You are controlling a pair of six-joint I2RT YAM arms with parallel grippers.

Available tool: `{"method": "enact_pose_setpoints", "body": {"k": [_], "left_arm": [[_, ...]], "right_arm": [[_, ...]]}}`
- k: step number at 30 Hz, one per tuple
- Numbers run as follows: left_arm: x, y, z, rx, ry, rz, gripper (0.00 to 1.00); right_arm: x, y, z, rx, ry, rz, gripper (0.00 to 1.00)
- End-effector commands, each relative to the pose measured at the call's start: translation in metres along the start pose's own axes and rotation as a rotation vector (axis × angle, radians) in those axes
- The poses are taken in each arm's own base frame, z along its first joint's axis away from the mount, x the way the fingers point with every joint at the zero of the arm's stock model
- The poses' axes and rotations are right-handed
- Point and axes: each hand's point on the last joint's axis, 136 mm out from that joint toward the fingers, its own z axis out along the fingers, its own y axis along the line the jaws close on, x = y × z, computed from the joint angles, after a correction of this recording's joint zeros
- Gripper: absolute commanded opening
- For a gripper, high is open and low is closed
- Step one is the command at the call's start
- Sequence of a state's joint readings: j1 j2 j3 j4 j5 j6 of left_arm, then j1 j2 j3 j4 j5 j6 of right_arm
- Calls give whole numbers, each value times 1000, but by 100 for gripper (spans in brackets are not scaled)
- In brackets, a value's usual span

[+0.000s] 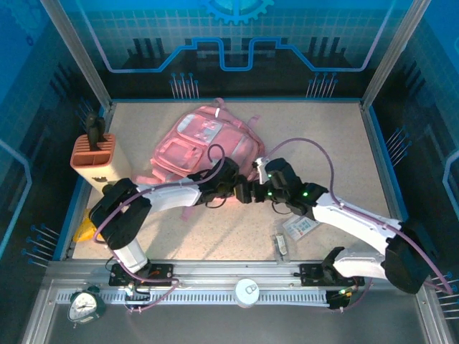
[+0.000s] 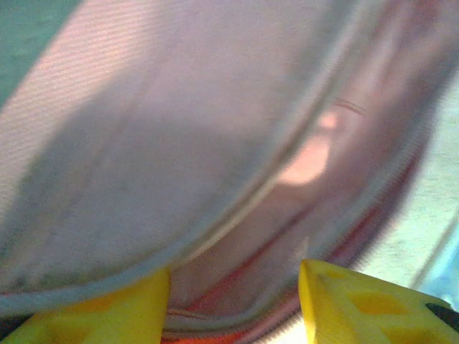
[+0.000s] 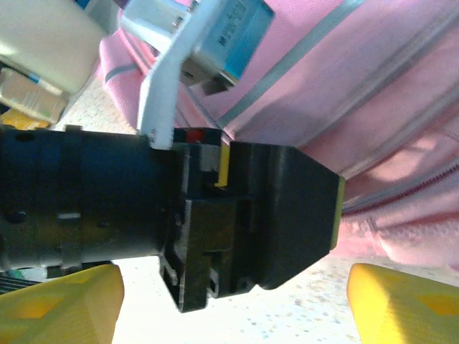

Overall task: Pack the student bag
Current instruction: Rotate the student bag at the center of the table, then zip the student bag at the center of the table.

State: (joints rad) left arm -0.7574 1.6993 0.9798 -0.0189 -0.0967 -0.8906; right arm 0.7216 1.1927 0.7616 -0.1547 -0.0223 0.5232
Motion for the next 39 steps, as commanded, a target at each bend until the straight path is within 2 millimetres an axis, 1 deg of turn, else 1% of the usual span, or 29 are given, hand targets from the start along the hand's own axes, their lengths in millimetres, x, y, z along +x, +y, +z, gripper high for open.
{"method": "enact_pose_setpoints", "body": {"k": [1,2,3,4,5,8,12,15,16,18,21,26,31,33,35,39], "left_arm": [[-15,-37,-17,109,-33,27,55],[-18,-38,-25,118,-50,27,56],[-20,-34,-33,114,-70,24,57],[-22,-29,-42,106,-93,15,58],[-22,-19,-52,90,-116,2,59],[-23,20,-81,29,-173,-57,62],[-14,82,-112,-66,-205,-140,66],[-10,123,-123,-101,-234,-225,70],[-11,130,-125,-89,-243,-254,70],[-11,143,-126,-80,-249,-290,71],[-13,158,-126,-121,-260,-319,72],[-22,179,-114,-130,-271,-434,72],[-41,185,-102,-116,-291,-488,70],[-46,192,-96,-134,-288,-518,66],[-52,195,-87,-114,-286,-539,63],[-60,192,-71,-89,-259,-553,54]], "right_arm": [[7,-19,-12,30,20,0,83],[6,-23,-14,36,20,6,84],[7,-25,-15,37,25,7,84],[7,-27,-14,42,32,6,84],[8,-28,-13,47,41,7,84],[13,-28,-8,34,70,13,84],[18,-24,1,10,94,24,85],[22,-17,6,-5,101,-15,89],[23,-15,7,0,101,-25,91],[24,-12,9,-7,109,-31,95],[26,-4,13,-28,114,-47,98],[31,11,19,-58,131,-96,100],[31,19,21,-72,132,-113,100],[33,18,22,-69,143,-107,100],[35,18,24,-71,154,-106,100],[38,16,27,-64,164,-103,100]]}}
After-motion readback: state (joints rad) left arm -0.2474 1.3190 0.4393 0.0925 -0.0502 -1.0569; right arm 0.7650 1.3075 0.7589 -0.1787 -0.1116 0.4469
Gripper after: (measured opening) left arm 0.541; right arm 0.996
